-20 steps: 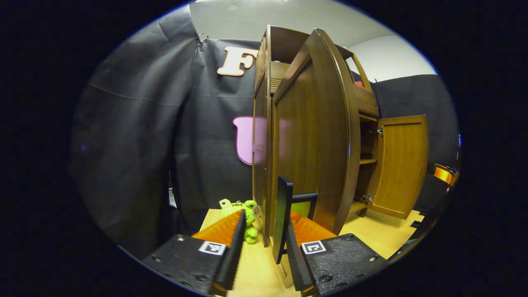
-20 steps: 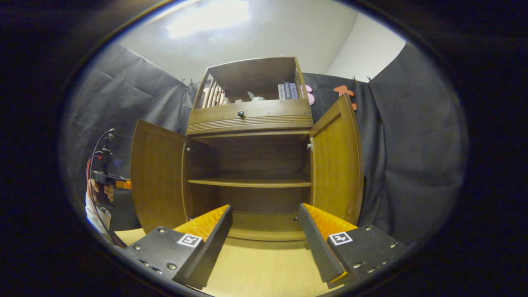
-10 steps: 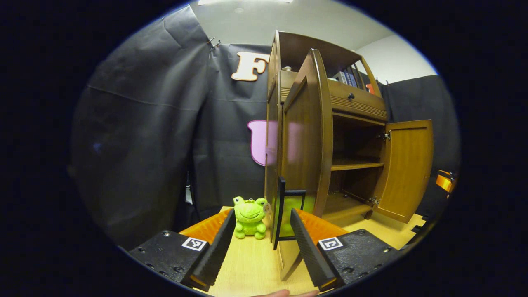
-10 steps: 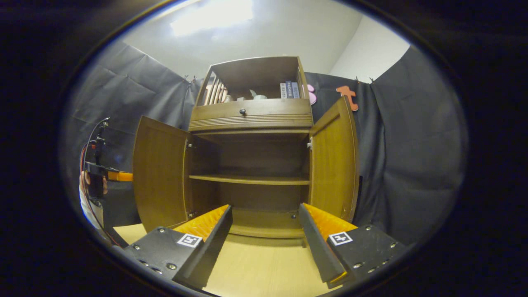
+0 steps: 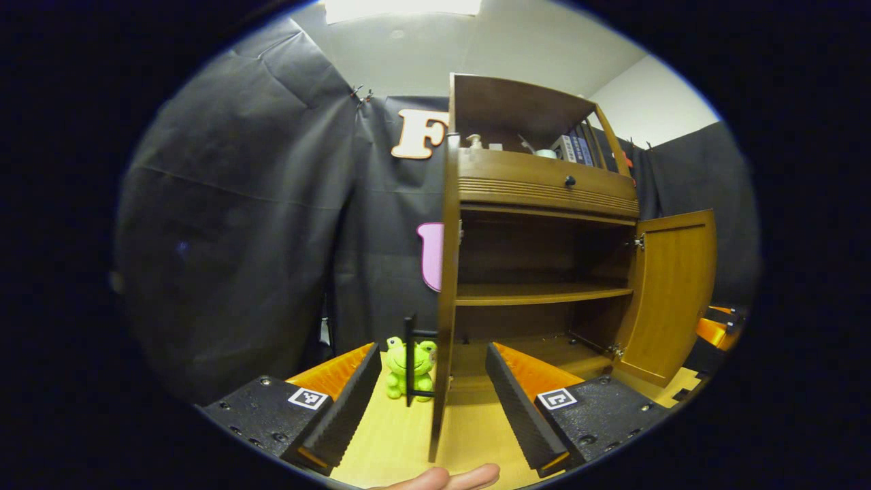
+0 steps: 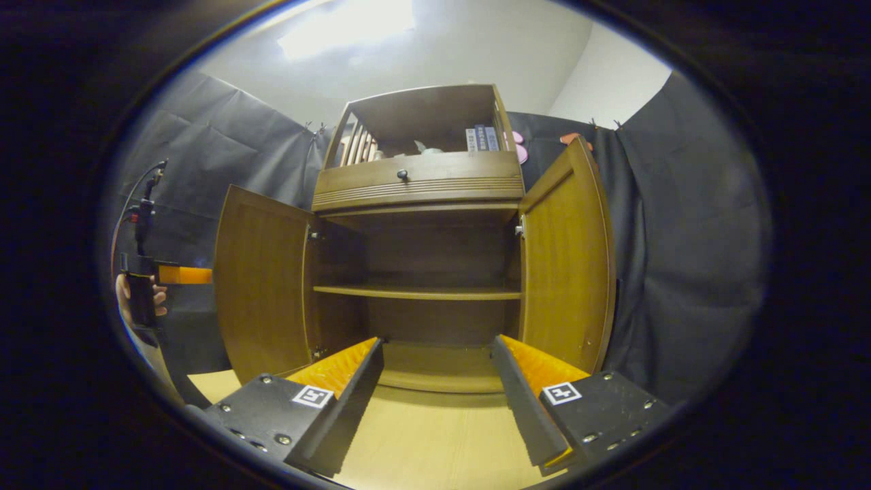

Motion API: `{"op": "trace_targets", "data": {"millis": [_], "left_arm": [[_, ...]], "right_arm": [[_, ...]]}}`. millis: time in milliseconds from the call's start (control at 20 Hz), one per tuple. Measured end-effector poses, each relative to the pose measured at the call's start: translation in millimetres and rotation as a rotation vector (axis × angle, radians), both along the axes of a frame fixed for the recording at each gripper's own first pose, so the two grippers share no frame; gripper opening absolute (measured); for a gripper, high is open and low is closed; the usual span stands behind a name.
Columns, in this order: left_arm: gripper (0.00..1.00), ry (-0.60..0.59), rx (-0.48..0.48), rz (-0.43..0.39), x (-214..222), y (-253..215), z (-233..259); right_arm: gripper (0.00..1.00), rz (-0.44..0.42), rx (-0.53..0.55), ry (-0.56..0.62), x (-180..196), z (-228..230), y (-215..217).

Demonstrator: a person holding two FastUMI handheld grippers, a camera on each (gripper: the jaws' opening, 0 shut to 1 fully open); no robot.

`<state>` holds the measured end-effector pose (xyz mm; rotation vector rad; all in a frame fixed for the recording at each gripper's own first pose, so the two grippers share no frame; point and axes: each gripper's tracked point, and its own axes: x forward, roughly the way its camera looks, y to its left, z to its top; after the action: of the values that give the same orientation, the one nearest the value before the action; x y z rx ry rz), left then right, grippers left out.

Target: Open the right door of the double-door shoe cabinet with the right hand, and open the left door with the left hand.

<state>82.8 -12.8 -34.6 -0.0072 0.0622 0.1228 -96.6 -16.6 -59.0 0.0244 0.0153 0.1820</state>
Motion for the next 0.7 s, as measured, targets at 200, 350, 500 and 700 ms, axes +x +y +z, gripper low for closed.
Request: {"op": "trace_targets", "data": {"millis": [200,350,500,700], "left_arm": [[0.96,-0.045,0.006,-0.031,9,-25,9],[0.92,-0.069,0.03,-0.062,17,-37,13],[0.96,-0.075,0.005,-0.097,26,-59,13],[0.93,-0.091,-0.022,-0.13,34,-76,11]], "right_arm": [[0.94,0.015,0.007,-0.017,2,6,-1],[0.94,0.023,0.013,-0.033,4,15,-3],[0.94,0.018,0.0,-0.045,9,23,-4],[0.96,-0.061,-0.025,-0.046,18,35,-13]]}}
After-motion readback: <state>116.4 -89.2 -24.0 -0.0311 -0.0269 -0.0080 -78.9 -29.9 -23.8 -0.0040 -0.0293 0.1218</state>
